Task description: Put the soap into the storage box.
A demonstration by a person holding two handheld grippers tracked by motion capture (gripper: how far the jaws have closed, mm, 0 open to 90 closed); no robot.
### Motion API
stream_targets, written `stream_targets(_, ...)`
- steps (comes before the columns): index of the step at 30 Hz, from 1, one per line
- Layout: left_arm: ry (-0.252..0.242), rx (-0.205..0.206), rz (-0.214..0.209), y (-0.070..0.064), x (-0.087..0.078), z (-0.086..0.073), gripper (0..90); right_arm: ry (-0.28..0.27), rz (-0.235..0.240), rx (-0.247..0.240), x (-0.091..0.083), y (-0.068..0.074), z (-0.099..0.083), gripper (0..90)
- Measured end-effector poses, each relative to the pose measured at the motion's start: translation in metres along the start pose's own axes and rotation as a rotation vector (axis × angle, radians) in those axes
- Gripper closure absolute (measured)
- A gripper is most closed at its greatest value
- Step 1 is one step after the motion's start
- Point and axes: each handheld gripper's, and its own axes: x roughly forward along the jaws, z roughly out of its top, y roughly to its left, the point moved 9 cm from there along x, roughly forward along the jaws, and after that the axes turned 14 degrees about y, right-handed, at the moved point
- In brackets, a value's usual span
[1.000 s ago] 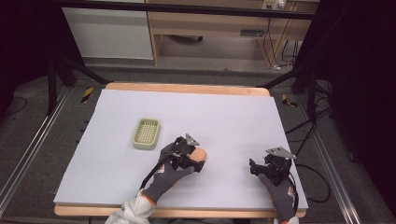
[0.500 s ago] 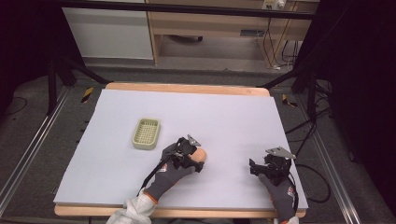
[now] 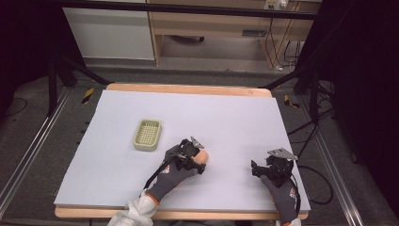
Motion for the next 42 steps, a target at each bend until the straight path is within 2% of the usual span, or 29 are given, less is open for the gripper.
stream_targets(7,0.021,0.002,0.012,0.0,0.0,0.0,28.7,0.001,0.0,0.001,0.0,0.0,0.0,6.0)
stream_targets(20,0.02,-0.005,0.013,0.0,-0.001,0.001,30.1,-0.002,0.001,0.002,0.0,0.0,0.0,6.0)
stream_targets(23,0.02,-0.006,0.002,0.0,-0.002,0.0,30.2,-0.001,0.001,0.003,0.0,0.0,0.0,6.0)
stream_targets(33,-0.006,0.01,-0.002,-0.001,-0.02,-0.002,30.5,-0.001,0.0,-0.001,0.0,0.0,0.0,6.0)
stream_targets(42,-0.026,0.012,0.002,0.005,-0.035,-0.009,30.7,0.0,-0.002,-0.001,0.0,0.0,0.0,5.9)
